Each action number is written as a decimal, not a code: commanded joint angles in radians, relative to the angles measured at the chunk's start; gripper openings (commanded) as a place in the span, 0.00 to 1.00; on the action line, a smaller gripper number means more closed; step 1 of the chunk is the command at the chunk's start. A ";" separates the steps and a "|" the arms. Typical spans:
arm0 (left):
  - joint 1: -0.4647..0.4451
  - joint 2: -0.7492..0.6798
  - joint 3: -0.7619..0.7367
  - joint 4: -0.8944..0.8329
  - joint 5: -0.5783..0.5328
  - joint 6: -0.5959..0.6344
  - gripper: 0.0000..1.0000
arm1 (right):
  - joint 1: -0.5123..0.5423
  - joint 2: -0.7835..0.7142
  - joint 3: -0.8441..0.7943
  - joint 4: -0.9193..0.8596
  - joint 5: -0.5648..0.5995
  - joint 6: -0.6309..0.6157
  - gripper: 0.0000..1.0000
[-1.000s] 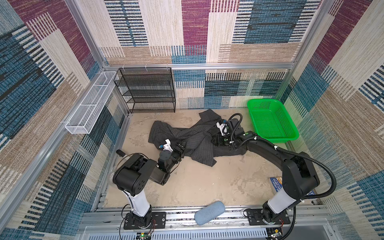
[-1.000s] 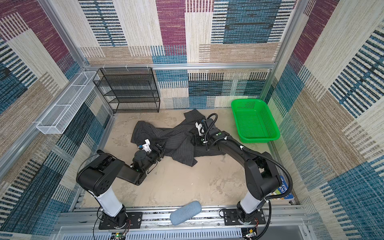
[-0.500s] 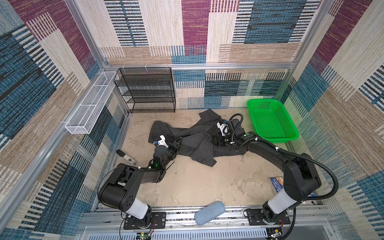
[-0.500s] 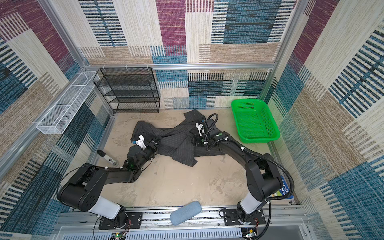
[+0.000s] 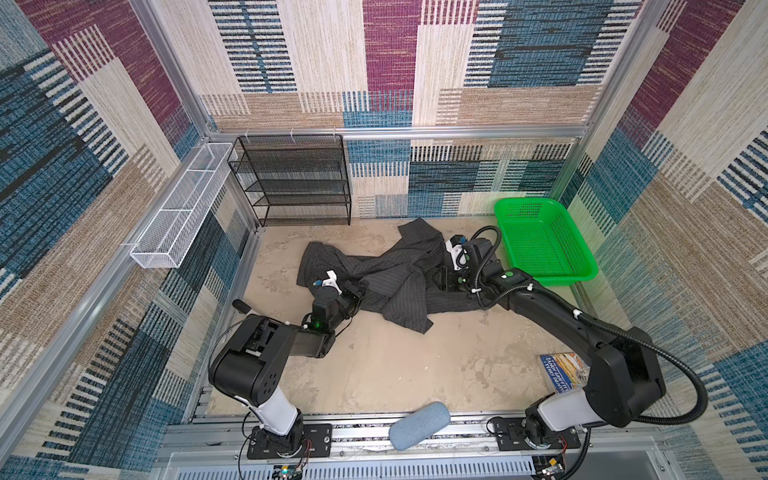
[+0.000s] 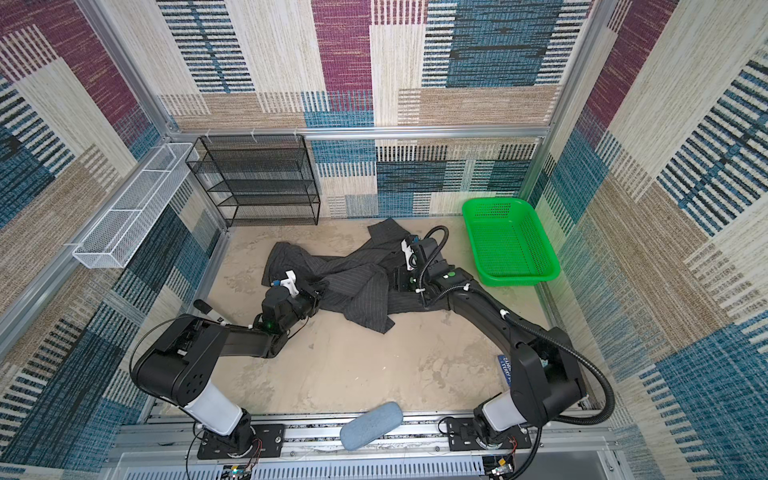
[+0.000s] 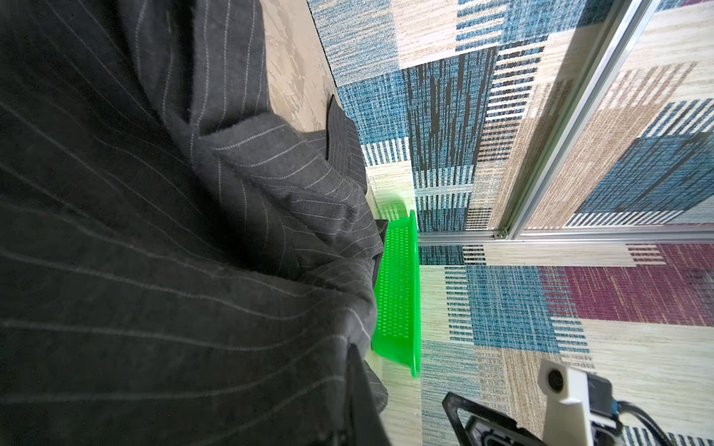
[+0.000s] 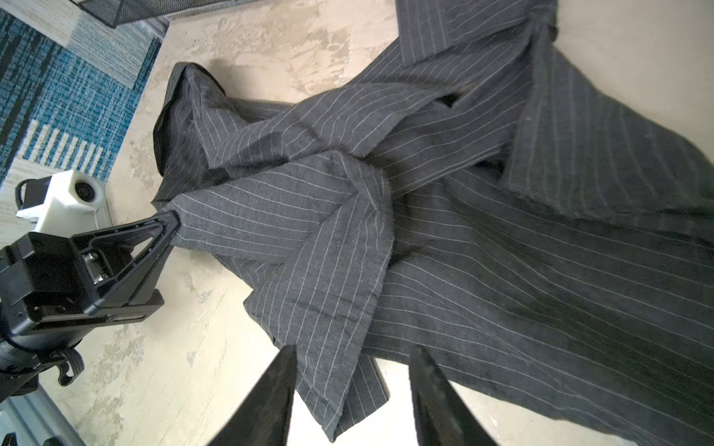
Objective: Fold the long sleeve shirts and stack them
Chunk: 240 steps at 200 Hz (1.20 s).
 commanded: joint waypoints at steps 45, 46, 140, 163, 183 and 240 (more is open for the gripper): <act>0.038 -0.395 0.047 -0.521 0.031 0.247 0.00 | -0.130 -0.278 -0.234 -0.124 0.147 0.128 0.58; 0.040 -0.402 0.048 -0.529 0.031 0.250 0.00 | -0.131 -0.282 -0.239 -0.124 0.147 0.131 0.58; 0.115 -0.632 0.059 -0.743 0.100 0.303 0.00 | -0.256 -0.281 -0.441 -0.044 0.067 0.189 0.68; 0.133 -0.662 0.056 -0.758 0.136 0.301 0.00 | -0.257 -0.235 -0.483 0.062 0.035 0.185 0.68; 0.144 -0.670 0.059 -0.781 0.161 0.307 0.00 | -0.257 -0.211 -0.496 0.154 0.031 0.183 0.67; 0.205 -0.685 0.074 -0.794 0.231 0.300 0.00 | -0.257 -0.080 -0.462 0.224 -0.010 0.163 0.60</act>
